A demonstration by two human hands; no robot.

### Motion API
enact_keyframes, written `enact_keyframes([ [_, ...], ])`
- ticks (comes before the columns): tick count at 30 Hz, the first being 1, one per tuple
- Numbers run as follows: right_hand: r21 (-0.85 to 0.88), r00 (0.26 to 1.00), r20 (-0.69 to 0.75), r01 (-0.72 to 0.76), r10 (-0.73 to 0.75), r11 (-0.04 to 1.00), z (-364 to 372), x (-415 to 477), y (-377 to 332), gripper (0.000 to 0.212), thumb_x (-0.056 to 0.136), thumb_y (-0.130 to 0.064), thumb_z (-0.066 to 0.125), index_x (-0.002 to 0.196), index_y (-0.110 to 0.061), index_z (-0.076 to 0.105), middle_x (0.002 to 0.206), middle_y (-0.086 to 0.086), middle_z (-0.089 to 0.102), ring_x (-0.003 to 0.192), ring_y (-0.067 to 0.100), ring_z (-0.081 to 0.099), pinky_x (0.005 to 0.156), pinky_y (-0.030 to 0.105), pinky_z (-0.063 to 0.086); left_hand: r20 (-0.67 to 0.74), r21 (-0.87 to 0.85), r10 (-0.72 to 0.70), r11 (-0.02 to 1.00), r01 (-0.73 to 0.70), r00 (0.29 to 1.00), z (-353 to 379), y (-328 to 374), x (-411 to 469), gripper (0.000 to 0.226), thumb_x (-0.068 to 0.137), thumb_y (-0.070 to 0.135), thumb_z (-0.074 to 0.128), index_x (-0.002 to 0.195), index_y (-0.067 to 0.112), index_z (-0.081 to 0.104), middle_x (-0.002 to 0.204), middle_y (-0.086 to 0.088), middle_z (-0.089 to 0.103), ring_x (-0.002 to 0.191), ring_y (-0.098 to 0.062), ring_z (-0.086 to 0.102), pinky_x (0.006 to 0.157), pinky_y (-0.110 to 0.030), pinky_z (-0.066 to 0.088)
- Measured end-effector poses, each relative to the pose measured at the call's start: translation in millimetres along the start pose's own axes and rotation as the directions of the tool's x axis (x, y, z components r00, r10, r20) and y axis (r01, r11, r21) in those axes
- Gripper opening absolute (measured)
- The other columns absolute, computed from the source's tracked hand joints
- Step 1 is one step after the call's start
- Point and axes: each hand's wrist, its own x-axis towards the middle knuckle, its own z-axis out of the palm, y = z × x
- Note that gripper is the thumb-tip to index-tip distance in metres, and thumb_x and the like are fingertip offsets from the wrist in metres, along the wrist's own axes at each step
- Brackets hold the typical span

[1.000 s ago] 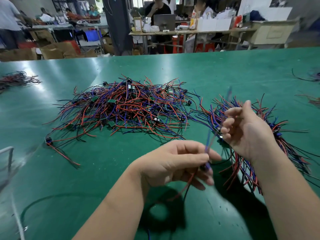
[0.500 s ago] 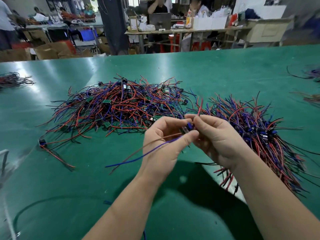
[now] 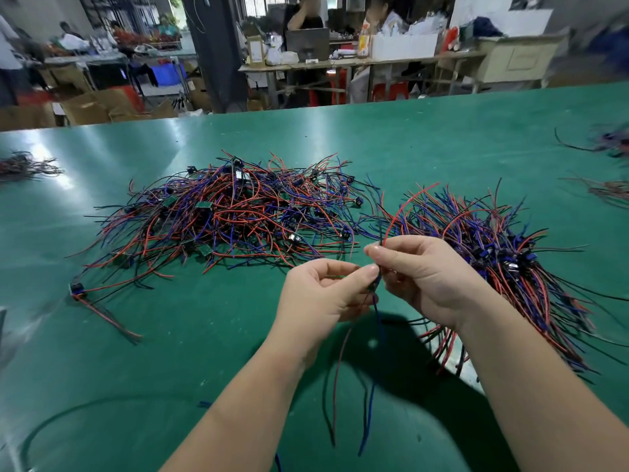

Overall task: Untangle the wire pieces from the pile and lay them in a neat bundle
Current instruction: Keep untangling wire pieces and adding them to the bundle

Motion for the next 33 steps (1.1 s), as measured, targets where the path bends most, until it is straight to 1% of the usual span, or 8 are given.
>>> enact_keyframes([
  [2,-0.049,1.0,-0.003,-0.019,0.019,0.999,-1,0,1,0.005,0.06,-0.015,0.074,0.06,-0.011,0.07,0.054,-0.004,0.058,0.04,0.003,0.046,0.043,0.012,0.042,0.023,0.002,-0.046,0.999,0.046,0.999,-1,-1,1,0.031,0.067,0.019,0.078,0.089,0.002,0.065,0.063,-0.006,0.069,0.053,-0.013,0.065,0.054,-0.022,0.054],
  [6,-0.173,1.0,-0.001,0.013,-0.013,0.985,-2,-4,-1,0.005,0.061,-0.011,0.076,0.059,-0.011,0.072,0.056,-0.001,0.062,0.041,0.004,0.047,0.04,0.012,0.039,0.184,0.062,-0.135,0.99,0.126,0.974,-6,5,0,0.014,0.06,0.023,0.075,0.062,0.01,0.068,0.06,-0.006,0.067,0.052,-0.014,0.065,0.048,-0.021,0.052],
  [13,0.106,0.922,-0.377,0.141,-0.091,0.984,-25,-1,-21,0.011,0.076,-0.005,0.073,0.072,-0.008,0.062,0.052,0.002,0.063,0.039,0.003,0.051,0.034,0.01,0.036,0.401,0.275,-0.305,0.94,0.204,0.864,-7,5,-8,0.021,0.081,0.005,0.071,0.06,0.012,0.07,0.06,-0.005,0.068,0.055,-0.015,0.068,0.051,-0.021,0.054],
  [19,0.15,0.89,-0.449,0.166,-0.082,0.975,-24,0,-19,0.019,0.086,-0.016,0.068,0.071,-0.008,0.059,0.048,0.002,0.055,0.034,0.005,0.045,0.033,0.012,0.033,0.407,0.32,-0.316,0.928,0.191,0.857,-18,9,-5,0.022,0.08,0.006,0.072,0.06,0.015,0.068,0.061,-0.004,0.067,0.055,-0.015,0.068,0.05,-0.02,0.052],
  [22,0.218,0.885,-0.458,0.209,-0.089,0.953,-24,3,-21,0.032,0.097,-0.032,0.051,0.079,-0.007,0.06,0.056,0.002,0.057,0.038,0.007,0.053,0.036,0.014,0.039,0.366,0.315,-0.288,0.933,0.174,0.885,-18,9,-3,0.022,0.076,0.01,0.076,0.057,0.017,0.068,0.061,-0.004,0.067,0.054,-0.014,0.067,0.049,-0.019,0.051],
  [26,0.204,0.935,-0.353,0.09,-0.013,0.975,-19,2,-21,0.018,0.102,-0.028,0.041,0.109,-0.014,0.05,0.1,0.014,0.059,0.055,0.022,0.069,0.044,0.022,0.052,0.142,0.095,-0.157,0.985,0.145,0.977,-14,6,3,0.023,0.06,0.029,0.078,0.065,0.012,0.063,0.064,-0.007,0.068,0.054,-0.014,0.066,0.048,-0.02,0.051],
  [29,-0.115,0.995,-0.079,0.05,-0.06,0.992,-8,-6,-11,0.017,0.086,-0.016,0.065,0.099,-0.017,0.056,0.096,0.014,0.061,0.06,0.022,0.066,0.051,0.027,0.053,-0.003,-0.007,-0.107,0.994,0.107,0.994,-16,3,9,0.032,0.059,0.029,0.077,0.075,0.007,0.06,0.065,-0.006,0.068,0.055,-0.013,0.067,0.048,-0.021,0.052],
  [33,-0.475,0.962,0.165,0.271,-0.218,0.837,6,-13,-1,0.018,0.071,-0.01,0.081,0.085,-0.016,0.071,0.074,0.004,0.071,0.065,0.017,0.059,0.064,0.034,0.051,-0.024,-0.038,-0.08,0.996,0.079,0.997,-16,2,10,0.033,0.057,0.03,0.077,0.074,0.007,0.061,0.062,-0.006,0.068,0.054,-0.011,0.066,0.049,-0.02,0.053],
])
